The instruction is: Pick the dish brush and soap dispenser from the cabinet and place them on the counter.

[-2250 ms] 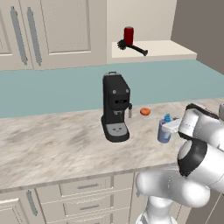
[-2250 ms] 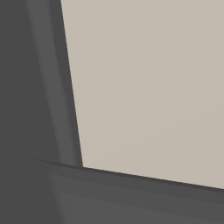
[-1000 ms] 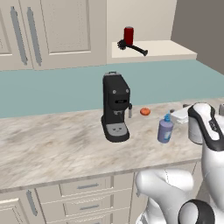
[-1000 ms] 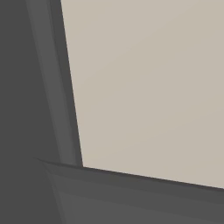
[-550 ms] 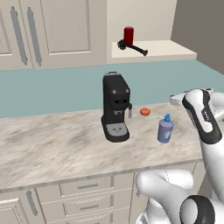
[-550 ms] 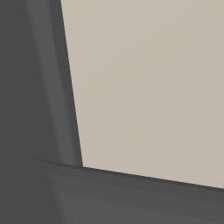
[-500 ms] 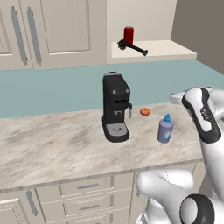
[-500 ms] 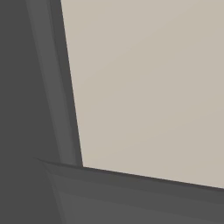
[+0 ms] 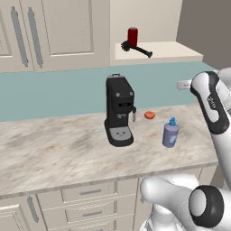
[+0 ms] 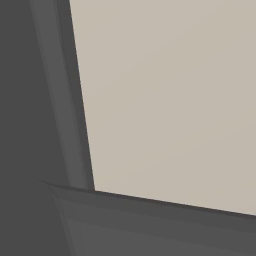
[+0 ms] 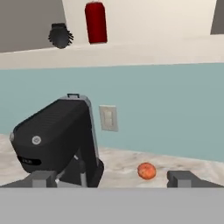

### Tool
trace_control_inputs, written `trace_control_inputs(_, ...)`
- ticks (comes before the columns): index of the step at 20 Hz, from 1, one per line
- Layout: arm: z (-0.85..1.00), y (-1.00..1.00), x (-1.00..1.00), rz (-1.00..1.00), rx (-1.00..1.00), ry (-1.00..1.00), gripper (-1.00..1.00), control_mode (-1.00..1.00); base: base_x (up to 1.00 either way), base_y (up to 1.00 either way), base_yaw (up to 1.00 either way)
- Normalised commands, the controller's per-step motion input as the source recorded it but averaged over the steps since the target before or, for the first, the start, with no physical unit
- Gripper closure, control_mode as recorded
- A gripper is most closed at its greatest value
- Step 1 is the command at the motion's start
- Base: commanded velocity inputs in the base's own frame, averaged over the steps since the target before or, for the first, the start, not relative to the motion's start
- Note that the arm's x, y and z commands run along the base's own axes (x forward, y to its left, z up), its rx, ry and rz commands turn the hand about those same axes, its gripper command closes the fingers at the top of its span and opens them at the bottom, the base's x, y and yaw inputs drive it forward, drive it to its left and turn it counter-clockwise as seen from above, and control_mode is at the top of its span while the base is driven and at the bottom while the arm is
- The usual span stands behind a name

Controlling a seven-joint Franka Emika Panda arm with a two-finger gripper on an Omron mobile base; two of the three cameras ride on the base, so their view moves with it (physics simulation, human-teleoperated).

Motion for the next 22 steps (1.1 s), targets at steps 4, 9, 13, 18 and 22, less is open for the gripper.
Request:
trace_control_inputs(4,0.41,0.00,0.06,0.00,0.04,0.08,-1.00,-1.00,0.00,0.00,0.00)
trace_control_inputs(9,0.14,0.13,0.05,0.00,0.04,-0.02,-1.00,-1.00,0.00,0.00,0.00)
trace_control_inputs(13,0.28,0.21,0.00,0.00,0.00,-0.17,-1.00,-1.00,0.00,0.00,0.00)
trace_control_inputs(18,0.50,0.16,0.00,0.00,-0.01,-0.15,-1.00,-1.00,0.00,0.00,0.00)
trace_control_inputs(22,0.51,0.12,0.12,0.00,-0.04,-0.01,-1.00,-1.00,0.00,0.00,0.00)
